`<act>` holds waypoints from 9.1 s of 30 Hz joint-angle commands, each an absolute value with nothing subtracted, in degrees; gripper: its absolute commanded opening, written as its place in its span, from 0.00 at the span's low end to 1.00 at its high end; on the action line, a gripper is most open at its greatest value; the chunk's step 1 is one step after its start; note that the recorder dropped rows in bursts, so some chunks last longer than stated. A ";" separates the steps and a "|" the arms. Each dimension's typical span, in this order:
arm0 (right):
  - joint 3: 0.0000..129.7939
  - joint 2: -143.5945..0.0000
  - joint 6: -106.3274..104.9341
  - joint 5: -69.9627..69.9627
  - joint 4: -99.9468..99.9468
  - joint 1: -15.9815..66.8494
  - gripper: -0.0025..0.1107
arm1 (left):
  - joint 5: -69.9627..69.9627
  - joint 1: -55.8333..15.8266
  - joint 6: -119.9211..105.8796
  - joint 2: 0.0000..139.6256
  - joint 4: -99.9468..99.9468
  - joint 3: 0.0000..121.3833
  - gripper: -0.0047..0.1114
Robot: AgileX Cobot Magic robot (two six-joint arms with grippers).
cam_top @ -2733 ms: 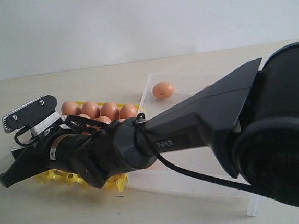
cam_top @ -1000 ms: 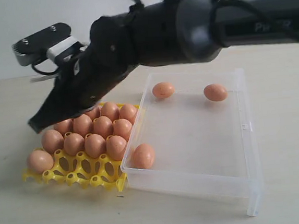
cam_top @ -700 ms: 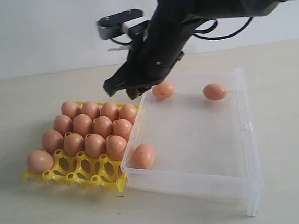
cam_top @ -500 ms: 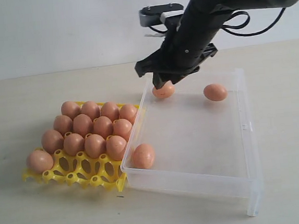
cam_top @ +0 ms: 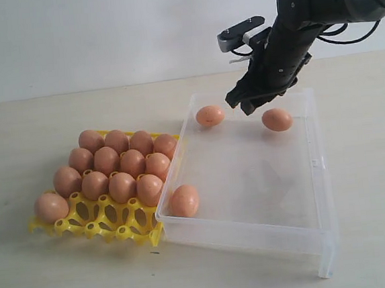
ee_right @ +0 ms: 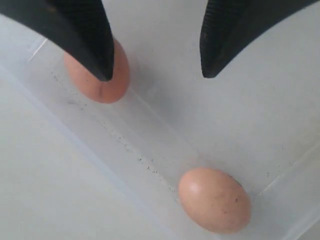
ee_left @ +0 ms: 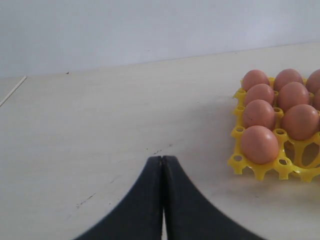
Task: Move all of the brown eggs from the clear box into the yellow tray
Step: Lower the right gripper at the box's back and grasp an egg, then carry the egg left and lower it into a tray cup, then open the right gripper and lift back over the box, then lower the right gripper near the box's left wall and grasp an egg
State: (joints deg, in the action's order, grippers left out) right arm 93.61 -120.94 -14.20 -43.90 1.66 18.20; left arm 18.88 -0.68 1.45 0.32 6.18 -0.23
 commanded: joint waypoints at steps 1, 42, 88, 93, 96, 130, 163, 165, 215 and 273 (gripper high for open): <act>98.20 -123.86 -11.38 -47.18 0.47 17.34 0.48 | 18.09 -0.61 1.70 0.00 5.80 0.00 0.04; 99.21 -131.31 -10.30 -39.98 -3.65 15.18 0.48 | 18.09 -0.61 1.70 0.00 5.80 0.00 0.04; 85.46 -117.82 -7.86 -27.21 3.80 21.41 0.02 | 18.09 -0.61 1.70 0.00 5.80 0.00 0.04; 74.46 -111.45 -7.86 -15.84 9.76 27.39 0.02 | 18.09 -0.61 1.70 0.00 5.80 0.00 0.04; 69.95 -109.36 -7.86 -7.09 12.45 32.74 0.02 | 18.09 -0.61 1.70 0.00 5.80 0.00 0.04; 73.07 -124.68 -6.88 29.20 19.36 55.31 0.02 | 18.09 -0.61 1.70 0.00 5.80 0.00 0.04; 76.58 -128.80 -13.87 27.36 17.83 57.28 0.02 | 18.09 -0.61 1.70 0.00 5.80 0.00 0.04; 76.58 -128.80 -13.76 27.12 17.83 57.28 0.02 | 18.09 -0.61 1.70 0.00 5.80 0.00 0.04; 76.34 -105.68 -5.61 -25.18 13.06 28.68 0.25 | 18.09 -0.61 1.70 0.00 5.80 0.00 0.04; 76.34 -120.94 -7.95 -37.53 36.49 30.33 0.51 | 18.09 -0.61 1.70 0.00 5.80 0.00 0.04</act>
State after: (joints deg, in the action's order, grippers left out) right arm 76.25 -121.06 -7.34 -39.20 36.02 29.97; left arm 18.88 -0.68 1.45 0.32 6.18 -0.23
